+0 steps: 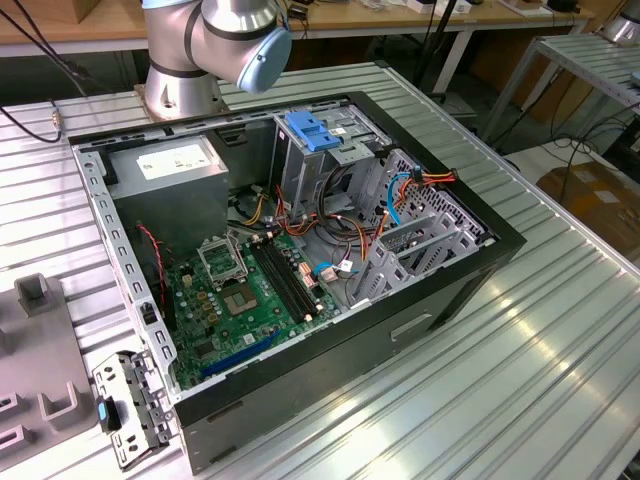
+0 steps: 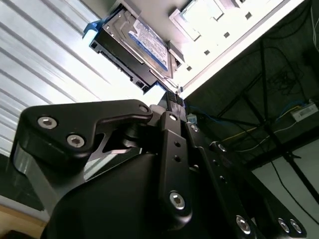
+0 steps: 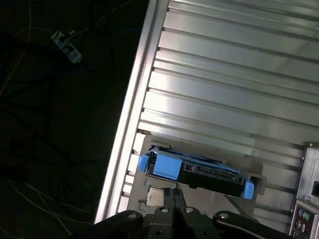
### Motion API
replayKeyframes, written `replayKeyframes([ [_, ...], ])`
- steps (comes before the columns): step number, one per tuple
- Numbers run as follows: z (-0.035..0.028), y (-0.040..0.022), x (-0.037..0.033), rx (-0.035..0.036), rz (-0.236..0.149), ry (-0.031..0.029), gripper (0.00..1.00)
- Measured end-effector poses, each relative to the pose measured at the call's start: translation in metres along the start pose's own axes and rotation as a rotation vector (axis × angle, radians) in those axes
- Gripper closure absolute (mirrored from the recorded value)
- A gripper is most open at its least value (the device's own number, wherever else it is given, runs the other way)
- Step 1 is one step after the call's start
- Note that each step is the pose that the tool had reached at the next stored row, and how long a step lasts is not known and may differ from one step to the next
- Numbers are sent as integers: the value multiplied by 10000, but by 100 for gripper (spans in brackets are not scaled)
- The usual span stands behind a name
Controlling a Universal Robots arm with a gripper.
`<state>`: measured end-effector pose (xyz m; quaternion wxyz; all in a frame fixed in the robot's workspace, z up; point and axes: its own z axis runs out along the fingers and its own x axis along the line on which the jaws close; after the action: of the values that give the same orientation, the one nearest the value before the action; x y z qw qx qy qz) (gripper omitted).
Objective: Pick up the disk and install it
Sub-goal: 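Pick up the disk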
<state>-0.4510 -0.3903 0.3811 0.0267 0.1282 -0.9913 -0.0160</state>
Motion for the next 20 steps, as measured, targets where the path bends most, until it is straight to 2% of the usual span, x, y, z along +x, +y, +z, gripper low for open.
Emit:
replayKeyframes([
  [4, 0, 0, 0, 35, -715, 28, 89],
  [8, 0, 0, 0, 83, -1683, 66, 89],
  [12, 1, 0, 0, 117, -2252, 90, 89],
  [13, 1, 0, -1, 131, -2549, 101, 89],
  [16, 1, -1, -2, 152, -2918, 112, 89],
  [18, 0, 0, -2, 180, -3045, 68, 89],
  [20, 1, -1, -2, 224, -3173, -18, 89],
])
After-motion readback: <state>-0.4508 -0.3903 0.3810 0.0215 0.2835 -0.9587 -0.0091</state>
